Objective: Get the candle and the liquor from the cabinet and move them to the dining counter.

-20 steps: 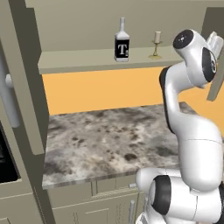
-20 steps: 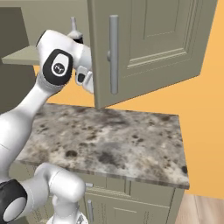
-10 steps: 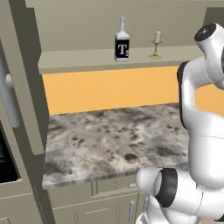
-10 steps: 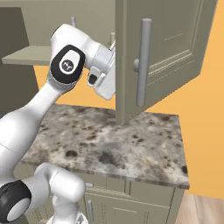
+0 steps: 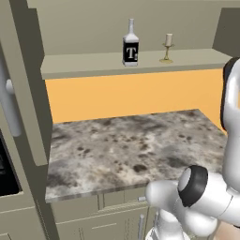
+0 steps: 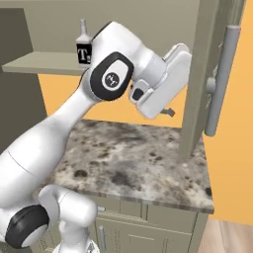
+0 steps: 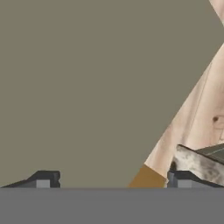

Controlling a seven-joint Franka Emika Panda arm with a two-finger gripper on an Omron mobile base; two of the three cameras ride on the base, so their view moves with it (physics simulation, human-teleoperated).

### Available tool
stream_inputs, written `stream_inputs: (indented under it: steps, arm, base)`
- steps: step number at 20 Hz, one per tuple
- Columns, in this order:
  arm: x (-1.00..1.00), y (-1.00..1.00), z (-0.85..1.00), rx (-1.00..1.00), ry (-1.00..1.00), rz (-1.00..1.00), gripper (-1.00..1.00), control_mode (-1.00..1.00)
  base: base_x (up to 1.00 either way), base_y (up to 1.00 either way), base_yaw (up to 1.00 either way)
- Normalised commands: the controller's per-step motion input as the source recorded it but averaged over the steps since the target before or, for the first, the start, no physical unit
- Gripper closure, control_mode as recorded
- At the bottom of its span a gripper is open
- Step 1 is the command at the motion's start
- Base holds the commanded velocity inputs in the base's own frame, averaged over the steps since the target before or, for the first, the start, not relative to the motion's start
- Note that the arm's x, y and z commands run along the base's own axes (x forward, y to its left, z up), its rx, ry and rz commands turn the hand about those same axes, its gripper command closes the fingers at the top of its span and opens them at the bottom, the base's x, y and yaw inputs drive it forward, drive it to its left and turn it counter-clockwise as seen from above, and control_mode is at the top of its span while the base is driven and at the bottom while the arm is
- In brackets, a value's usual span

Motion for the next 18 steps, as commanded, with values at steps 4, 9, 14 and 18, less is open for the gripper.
stream_inputs:
  steps: [4, 9, 14, 18]
  arm:
    - [-0.16, -0.53, 0.01, 0.12, -0.01, 0.16, -1.00, -1.00]
    - [-0.04, 0.13, -0.06, 0.00, -0.06, 0.26, -1.00, -1.00]
    - [-0.11, 0.80, -0.23, -0.19, -0.14, 0.26, -1.00, -1.00]
    - [-0.16, 0.74, -0.02, -0.22, -0.04, 0.33, -1.00, -1.00]
  base:
    - [0.00, 0.00, 0.00]
    - [0.00, 0.00, 0.00]
    - [0.00, 0.00, 0.00]
    - [0.00, 0.00, 0.00]
